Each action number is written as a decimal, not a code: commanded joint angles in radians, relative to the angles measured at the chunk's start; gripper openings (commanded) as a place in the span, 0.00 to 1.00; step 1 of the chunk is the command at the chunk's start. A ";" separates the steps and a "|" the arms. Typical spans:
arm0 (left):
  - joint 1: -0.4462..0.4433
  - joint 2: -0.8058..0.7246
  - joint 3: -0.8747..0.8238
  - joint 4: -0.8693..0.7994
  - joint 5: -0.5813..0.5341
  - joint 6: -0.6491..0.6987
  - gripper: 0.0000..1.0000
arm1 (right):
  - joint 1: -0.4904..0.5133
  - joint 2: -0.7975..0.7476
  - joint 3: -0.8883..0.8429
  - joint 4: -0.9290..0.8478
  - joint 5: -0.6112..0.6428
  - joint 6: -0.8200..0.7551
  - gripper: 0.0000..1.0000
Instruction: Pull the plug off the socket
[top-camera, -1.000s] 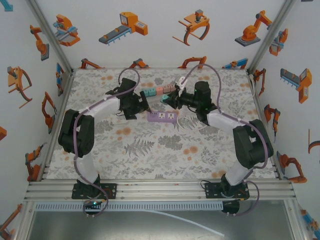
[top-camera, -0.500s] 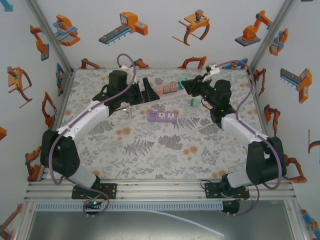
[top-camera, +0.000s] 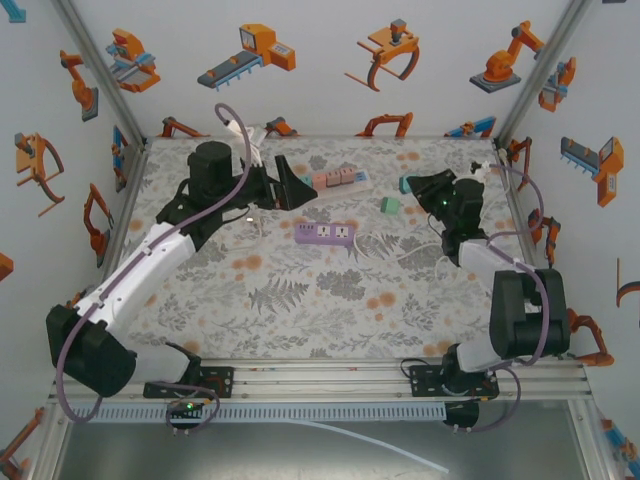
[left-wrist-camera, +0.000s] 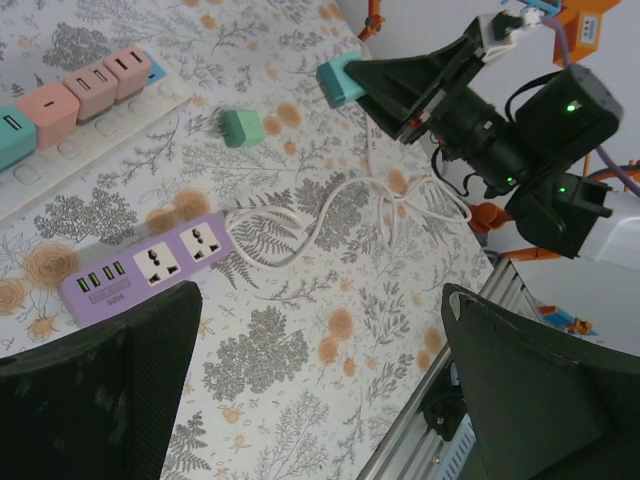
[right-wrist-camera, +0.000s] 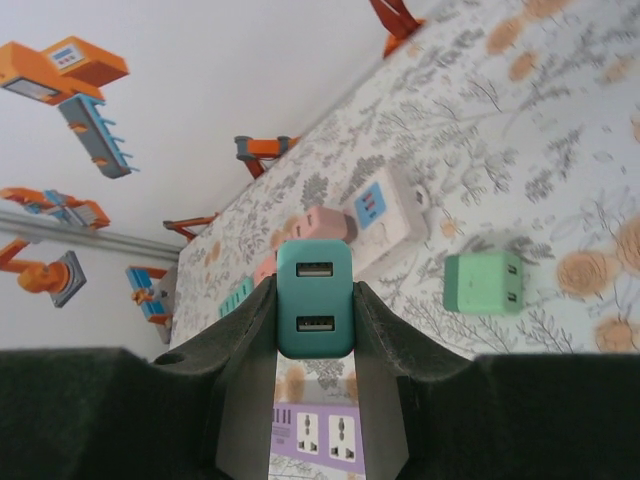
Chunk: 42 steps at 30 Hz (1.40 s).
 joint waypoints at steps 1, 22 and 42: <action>-0.007 -0.051 -0.020 -0.021 -0.017 0.041 0.97 | -0.006 0.038 -0.024 0.034 0.045 0.060 0.08; -0.009 -0.078 -0.041 -0.106 -0.003 0.103 0.97 | -0.005 0.299 -0.074 0.080 -0.032 0.080 0.16; -0.010 -0.053 -0.017 -0.169 -0.109 0.090 0.97 | -0.005 0.238 -0.081 -0.054 0.001 0.114 0.56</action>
